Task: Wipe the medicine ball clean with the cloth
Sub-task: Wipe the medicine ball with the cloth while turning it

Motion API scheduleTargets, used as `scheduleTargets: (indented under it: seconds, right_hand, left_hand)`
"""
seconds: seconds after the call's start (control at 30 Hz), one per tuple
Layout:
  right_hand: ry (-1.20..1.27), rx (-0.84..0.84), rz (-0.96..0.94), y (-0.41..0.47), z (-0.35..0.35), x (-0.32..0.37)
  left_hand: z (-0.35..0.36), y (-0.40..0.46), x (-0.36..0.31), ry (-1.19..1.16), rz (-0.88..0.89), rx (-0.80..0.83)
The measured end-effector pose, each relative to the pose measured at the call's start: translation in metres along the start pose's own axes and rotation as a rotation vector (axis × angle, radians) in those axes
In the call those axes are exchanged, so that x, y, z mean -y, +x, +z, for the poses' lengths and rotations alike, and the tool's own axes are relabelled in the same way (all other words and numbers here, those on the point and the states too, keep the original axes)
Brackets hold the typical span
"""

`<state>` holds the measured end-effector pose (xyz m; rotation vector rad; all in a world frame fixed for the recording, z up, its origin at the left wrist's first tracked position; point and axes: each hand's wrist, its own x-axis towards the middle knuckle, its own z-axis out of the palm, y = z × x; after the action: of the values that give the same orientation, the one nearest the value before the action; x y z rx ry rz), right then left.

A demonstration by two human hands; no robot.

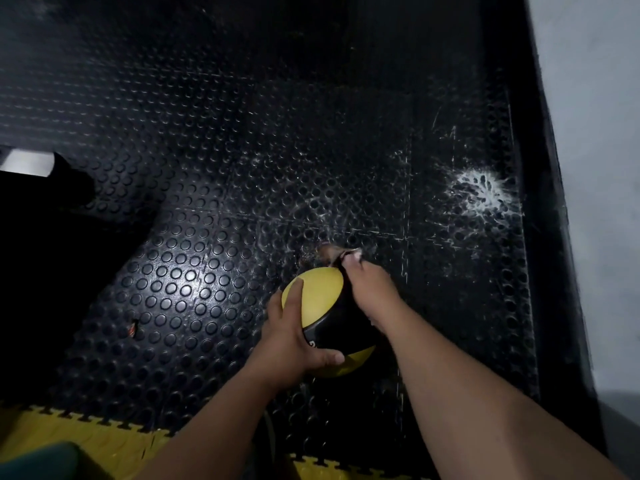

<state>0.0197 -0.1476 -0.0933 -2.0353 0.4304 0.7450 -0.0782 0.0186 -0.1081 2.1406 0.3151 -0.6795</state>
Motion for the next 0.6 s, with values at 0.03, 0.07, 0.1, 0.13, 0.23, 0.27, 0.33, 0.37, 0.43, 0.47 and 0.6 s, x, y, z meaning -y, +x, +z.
scheduleTargets:
  seconds: [0.03,0.07,0.1,0.13,0.23,0.27,0.33,0.37,0.43,0.47,0.6]
  right_hand:
    - [0.140,0.038,0.122,0.007,-0.005,-0.005]
    - [0.260,0.074,0.220,0.012,-0.006,-0.010]
    - [0.361,0.099,0.277,0.015,-0.006,-0.016]
    - [0.440,0.112,0.312,0.017,-0.003,-0.022]
    - [0.559,0.085,0.340,0.010,0.003,-0.024]
    - [0.559,0.070,0.322,0.007,0.003,-0.022]
    - [0.535,0.045,0.253,-0.004,0.000,-0.018]
    - [0.525,0.013,0.199,-0.013,-0.003,-0.017]
    - [0.528,-0.056,0.124,-0.030,-0.005,-0.021]
    - [0.534,-0.087,0.113,-0.039,-0.004,-0.024]
    - [0.413,-0.155,0.078,-0.059,0.006,-0.026]
  left_hand:
    - [-0.003,0.000,0.001,-0.007,-0.003,0.023]
    - [-0.009,0.001,0.002,-0.024,-0.003,0.040]
    - [-0.016,0.001,0.002,-0.042,-0.013,0.056]
    - [-0.023,0.000,-0.001,-0.047,-0.030,0.073]
    - [-0.037,0.010,-0.003,-0.014,-0.127,0.159]
    - [-0.041,0.012,-0.004,-0.039,-0.133,0.185]
    - [-0.043,0.014,0.000,-0.196,-0.094,0.208]
    - [-0.044,0.012,0.001,-0.315,-0.088,0.214]
    - [-0.042,0.007,0.002,-0.446,-0.065,0.223]
    - [-0.040,0.007,-0.001,-0.437,-0.055,0.214]
    - [-0.032,0.011,-0.018,-0.144,-0.121,0.207]
